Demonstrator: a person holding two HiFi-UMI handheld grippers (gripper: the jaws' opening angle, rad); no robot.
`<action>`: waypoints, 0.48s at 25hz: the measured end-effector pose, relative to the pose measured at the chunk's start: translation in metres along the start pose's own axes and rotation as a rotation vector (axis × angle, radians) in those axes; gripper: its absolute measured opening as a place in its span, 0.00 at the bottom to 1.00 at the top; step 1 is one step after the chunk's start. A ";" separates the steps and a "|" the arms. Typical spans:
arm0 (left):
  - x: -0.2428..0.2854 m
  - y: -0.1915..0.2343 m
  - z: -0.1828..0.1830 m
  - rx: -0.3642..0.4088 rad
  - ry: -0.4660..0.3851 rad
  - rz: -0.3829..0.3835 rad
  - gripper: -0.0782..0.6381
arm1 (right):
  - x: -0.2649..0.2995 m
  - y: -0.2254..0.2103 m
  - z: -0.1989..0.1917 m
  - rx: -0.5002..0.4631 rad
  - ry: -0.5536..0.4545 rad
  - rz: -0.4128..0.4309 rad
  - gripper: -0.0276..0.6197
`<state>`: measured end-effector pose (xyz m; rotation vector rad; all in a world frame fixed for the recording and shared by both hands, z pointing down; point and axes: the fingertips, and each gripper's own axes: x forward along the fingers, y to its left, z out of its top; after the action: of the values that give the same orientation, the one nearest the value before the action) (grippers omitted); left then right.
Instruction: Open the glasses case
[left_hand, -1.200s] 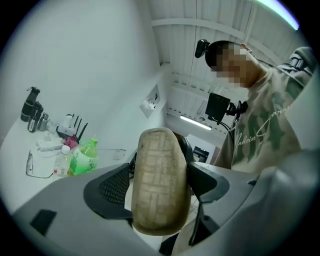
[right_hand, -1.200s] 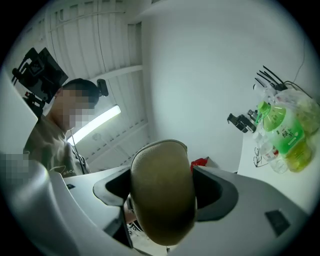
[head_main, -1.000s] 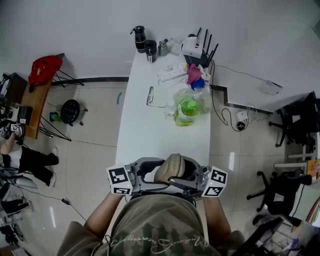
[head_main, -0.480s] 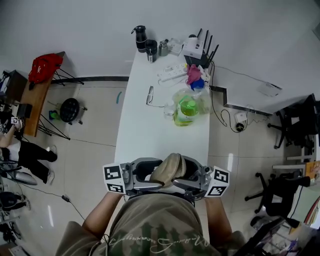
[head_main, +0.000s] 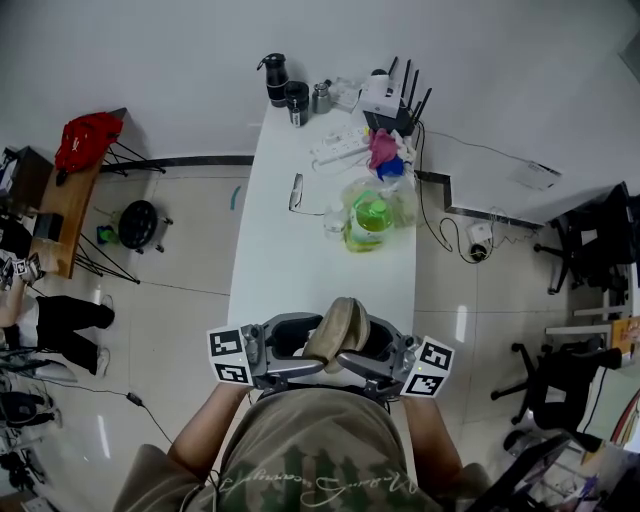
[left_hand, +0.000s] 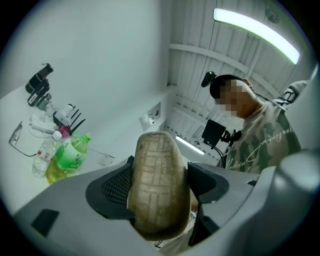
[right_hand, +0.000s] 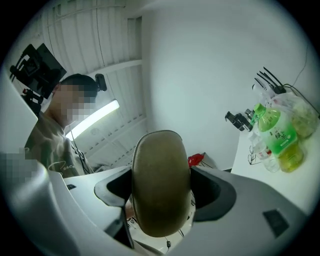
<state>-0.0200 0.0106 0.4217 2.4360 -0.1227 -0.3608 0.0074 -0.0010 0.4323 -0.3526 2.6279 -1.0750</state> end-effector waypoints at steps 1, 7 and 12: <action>0.001 0.001 -0.003 0.024 0.023 0.016 0.62 | 0.000 -0.003 -0.001 0.003 0.008 -0.019 0.59; 0.008 0.005 -0.014 0.236 0.177 0.136 0.62 | -0.001 -0.013 0.006 -0.006 0.023 -0.110 0.59; 0.013 0.009 -0.012 0.220 0.170 0.134 0.62 | -0.001 -0.011 0.008 -0.062 0.066 -0.132 0.59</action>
<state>-0.0040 0.0085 0.4330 2.6453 -0.2616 -0.0835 0.0124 -0.0133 0.4353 -0.5195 2.7343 -1.0641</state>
